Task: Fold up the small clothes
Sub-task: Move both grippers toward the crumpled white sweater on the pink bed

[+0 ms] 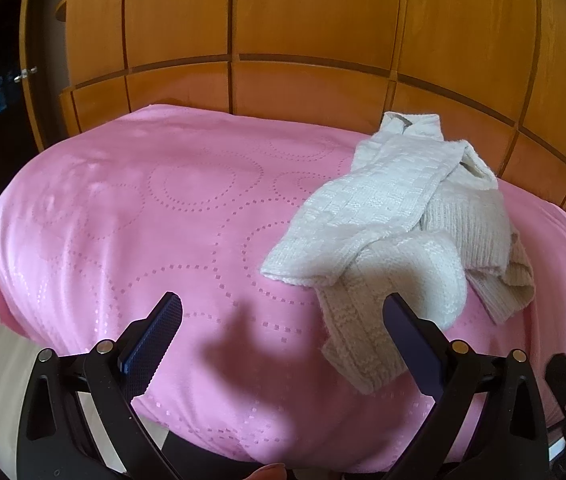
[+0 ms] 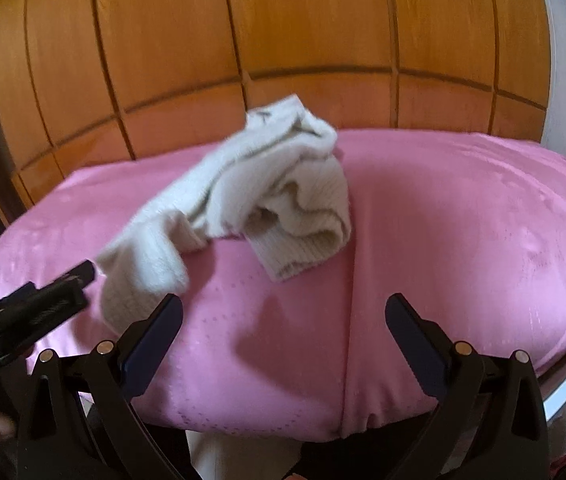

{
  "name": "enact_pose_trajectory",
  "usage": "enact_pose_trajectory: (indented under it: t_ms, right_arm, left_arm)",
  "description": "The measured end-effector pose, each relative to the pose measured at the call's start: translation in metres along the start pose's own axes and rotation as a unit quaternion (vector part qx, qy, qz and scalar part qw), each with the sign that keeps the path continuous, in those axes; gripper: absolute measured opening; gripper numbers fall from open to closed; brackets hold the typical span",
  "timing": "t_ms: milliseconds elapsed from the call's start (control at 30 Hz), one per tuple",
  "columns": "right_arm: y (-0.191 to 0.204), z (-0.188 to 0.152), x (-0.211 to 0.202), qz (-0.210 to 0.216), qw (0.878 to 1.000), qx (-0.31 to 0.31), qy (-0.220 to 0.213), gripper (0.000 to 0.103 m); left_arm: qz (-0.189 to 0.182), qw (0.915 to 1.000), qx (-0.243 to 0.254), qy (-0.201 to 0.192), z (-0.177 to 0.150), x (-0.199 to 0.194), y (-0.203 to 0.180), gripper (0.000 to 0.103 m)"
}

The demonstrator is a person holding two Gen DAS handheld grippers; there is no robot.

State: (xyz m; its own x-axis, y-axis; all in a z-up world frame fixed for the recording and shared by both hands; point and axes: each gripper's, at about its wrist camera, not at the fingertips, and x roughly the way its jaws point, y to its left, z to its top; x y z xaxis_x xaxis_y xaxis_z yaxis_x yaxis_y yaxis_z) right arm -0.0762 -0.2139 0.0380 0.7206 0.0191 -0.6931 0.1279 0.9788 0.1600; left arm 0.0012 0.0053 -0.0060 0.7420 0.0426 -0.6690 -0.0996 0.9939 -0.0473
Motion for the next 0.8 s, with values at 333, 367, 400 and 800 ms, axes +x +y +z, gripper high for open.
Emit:
enact_pose_trajectory:
  t_ms: [333,367,400,800]
  right_arm:
    - [0.001,-0.007,0.001,0.043,0.999,0.002,0.015,0.101]
    - [0.000,-0.007,0.001,0.043,0.999,0.003,0.014,0.101]
    - [-0.001,-0.007,0.002,0.042,0.999,0.003,0.015,0.101]
    - [-0.009,-0.002,0.011,0.040,0.999,0.008,0.023,0.101]
  left_arm:
    - [0.002,1.0000,-0.004,0.000,0.000,0.001,0.001,0.100]
    - [0.002,1.0000,-0.004,0.001,0.000,0.001,0.001,0.100]
    - [0.001,1.0000,-0.004,0.001,-0.001,0.001,0.001,0.100]
    - [0.003,1.0000,-0.004,0.008,-0.001,0.003,0.003,0.100]
